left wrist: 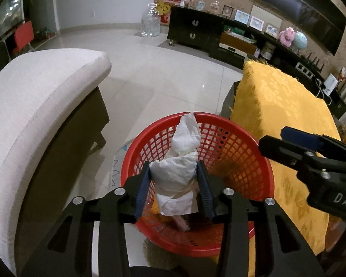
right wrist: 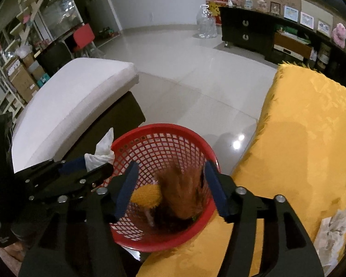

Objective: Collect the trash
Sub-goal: 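Open the left tool into the basket while the right tool releases the brown cloth, then move both tools back over the remaining trash on the table, then grasp the crumpled white tissue with the left tool and lift it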

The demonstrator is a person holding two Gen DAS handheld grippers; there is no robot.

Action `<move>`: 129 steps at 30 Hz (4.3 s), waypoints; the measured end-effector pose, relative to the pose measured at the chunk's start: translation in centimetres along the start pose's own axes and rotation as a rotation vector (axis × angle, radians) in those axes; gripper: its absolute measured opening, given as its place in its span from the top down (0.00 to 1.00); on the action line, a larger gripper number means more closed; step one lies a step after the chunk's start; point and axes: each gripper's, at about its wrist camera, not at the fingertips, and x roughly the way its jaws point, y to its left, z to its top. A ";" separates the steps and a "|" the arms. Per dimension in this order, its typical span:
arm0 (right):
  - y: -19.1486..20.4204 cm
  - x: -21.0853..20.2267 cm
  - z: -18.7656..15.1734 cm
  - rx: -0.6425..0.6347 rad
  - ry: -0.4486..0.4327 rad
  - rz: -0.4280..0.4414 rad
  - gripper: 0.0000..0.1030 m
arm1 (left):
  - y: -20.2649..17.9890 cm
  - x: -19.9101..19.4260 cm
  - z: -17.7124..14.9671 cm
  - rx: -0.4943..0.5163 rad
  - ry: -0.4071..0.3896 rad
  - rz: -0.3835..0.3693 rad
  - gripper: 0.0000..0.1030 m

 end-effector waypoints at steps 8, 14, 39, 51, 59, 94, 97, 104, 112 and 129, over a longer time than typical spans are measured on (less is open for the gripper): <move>-1.3 -2.0 -0.2 0.034 -0.041 -0.012 0.40 | -0.3 -1.5 -0.1 -0.001 -0.034 0.016 0.28; -2.3 -4.5 -0.8 0.042 -0.084 -0.050 0.40 | -0.6 -3.3 0.0 0.008 -0.073 0.037 0.24; -5.9 -14.7 -7.0 0.103 -0.235 -0.232 0.26 | -5.6 -9.1 -0.5 0.126 -0.195 0.039 0.22; -10.3 -19.1 -11.3 0.198 -0.278 -0.369 0.26 | -10.0 -9.9 -1.0 0.212 -0.206 -0.011 0.22; -13.6 -21.8 -14.4 0.268 -0.290 -0.461 0.26 | -13.2 -9.3 -1.7 0.272 -0.187 -0.057 0.22; -22.4 -22.2 -22.9 0.478 -0.224 -0.604 0.24 | -31.5 -1.7 -2.7 0.533 -0.014 -0.275 0.22; -23.1 -21.8 -23.4 0.498 -0.218 -0.598 0.24 | -33.5 -0.4 -2.8 0.556 0.009 -0.290 0.22; -24.6 -21.4 -24.0 0.547 -0.213 -0.571 0.24 | -36.9 3.3 -3.3 0.621 0.056 -0.263 0.26; -25.6 -21.0 -24.4 0.586 -0.209 -0.537 0.24 | -38.2 6.6 -4.1 0.657 0.117 -0.224 0.44; -25.2 -20.1 -24.0 0.556 -0.184 -0.542 0.24 | -33.2 2.4 -2.7 0.546 0.047 -0.265 0.70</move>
